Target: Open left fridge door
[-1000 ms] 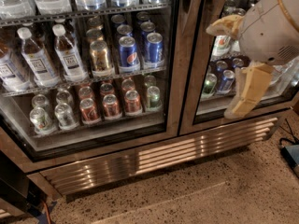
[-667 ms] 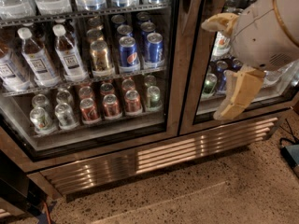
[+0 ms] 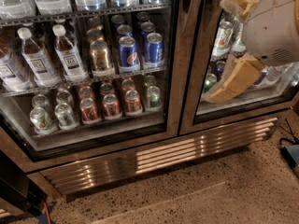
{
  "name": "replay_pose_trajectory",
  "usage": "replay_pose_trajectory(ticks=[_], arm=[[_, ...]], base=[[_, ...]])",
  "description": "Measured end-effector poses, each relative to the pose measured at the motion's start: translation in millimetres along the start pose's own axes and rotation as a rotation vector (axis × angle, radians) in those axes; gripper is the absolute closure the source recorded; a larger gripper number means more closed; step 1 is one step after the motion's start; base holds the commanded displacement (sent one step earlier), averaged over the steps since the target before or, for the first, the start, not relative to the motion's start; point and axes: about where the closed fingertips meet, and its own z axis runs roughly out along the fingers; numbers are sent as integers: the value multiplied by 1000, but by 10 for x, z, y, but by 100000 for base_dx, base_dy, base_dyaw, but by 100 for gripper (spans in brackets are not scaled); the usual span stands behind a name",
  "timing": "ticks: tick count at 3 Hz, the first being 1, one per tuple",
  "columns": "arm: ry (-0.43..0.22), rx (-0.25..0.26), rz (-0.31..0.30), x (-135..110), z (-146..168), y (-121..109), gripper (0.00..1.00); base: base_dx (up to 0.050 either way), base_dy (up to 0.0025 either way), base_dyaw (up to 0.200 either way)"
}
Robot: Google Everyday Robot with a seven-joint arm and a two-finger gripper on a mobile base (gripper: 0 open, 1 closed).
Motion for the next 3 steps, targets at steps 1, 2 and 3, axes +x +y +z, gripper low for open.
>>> replay_pose_trajectory(ticks=[1,2,3], arm=[[0,0,0,0,0,0,0],[-87,0,58,-22,21,-80,0],[-230,6,167,-61,-4,-336,0]], base=[[0,0,0],[0,0,0],[0,0,0]])
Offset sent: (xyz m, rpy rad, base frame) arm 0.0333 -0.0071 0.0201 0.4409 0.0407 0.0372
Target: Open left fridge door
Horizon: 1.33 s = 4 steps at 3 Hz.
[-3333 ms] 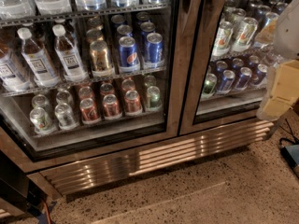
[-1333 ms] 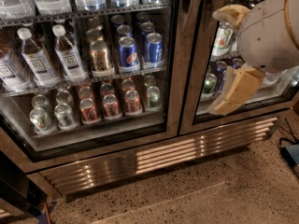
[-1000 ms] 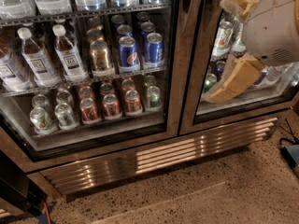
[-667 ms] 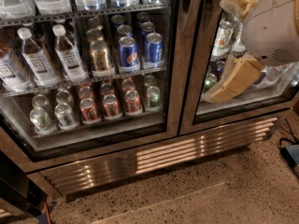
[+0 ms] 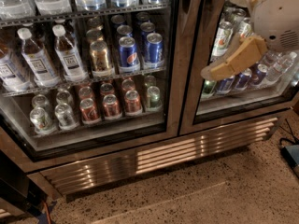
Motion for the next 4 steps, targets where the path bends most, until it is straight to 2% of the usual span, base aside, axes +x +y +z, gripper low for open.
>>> replay_pose_trajectory(ticks=[1,2,3,4], arm=[[-94,32,57,-75,-20,-195,0],[-152,10,64,-131,31,-320,0],[-182,-33,76,-142,136,-352,0],[-161,-28,106,-65,197,-411,0]], base=[[0,0,0],[0,0,0],[0,0,0],[0,0,0]])
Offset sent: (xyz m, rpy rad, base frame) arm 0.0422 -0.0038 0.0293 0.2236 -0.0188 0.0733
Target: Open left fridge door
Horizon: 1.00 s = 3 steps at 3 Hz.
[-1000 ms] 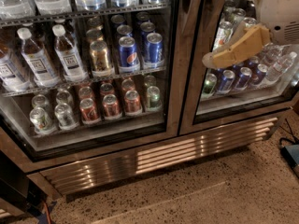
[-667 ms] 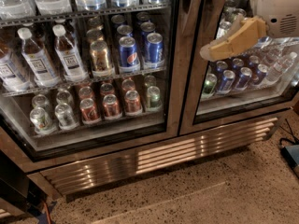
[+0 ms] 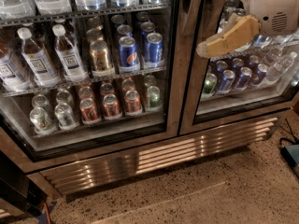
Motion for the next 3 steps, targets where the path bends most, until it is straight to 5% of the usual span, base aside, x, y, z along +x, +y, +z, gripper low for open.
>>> replay_pose_trajectory(ticks=[1,3], arm=[[25,34,32,117,7,-109,0],[-13,-31,6,210,172,-332,0]], base=[[0,0,0],[0,0,0]])
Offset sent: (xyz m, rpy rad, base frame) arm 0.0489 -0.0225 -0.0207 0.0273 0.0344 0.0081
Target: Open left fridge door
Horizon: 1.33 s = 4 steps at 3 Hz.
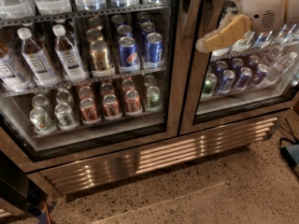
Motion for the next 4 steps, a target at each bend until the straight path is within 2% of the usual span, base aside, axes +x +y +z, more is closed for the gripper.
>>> replay_pose_trajectory(ticks=[1,3,4], arm=[[-10,-35,-30,-17,71,-65,0],[-11,-52,-36,-31,113,-54,0],[-11,-128,-52,-95,454,4,0]], base=[[0,0,0],[0,0,0],[0,0,0]])
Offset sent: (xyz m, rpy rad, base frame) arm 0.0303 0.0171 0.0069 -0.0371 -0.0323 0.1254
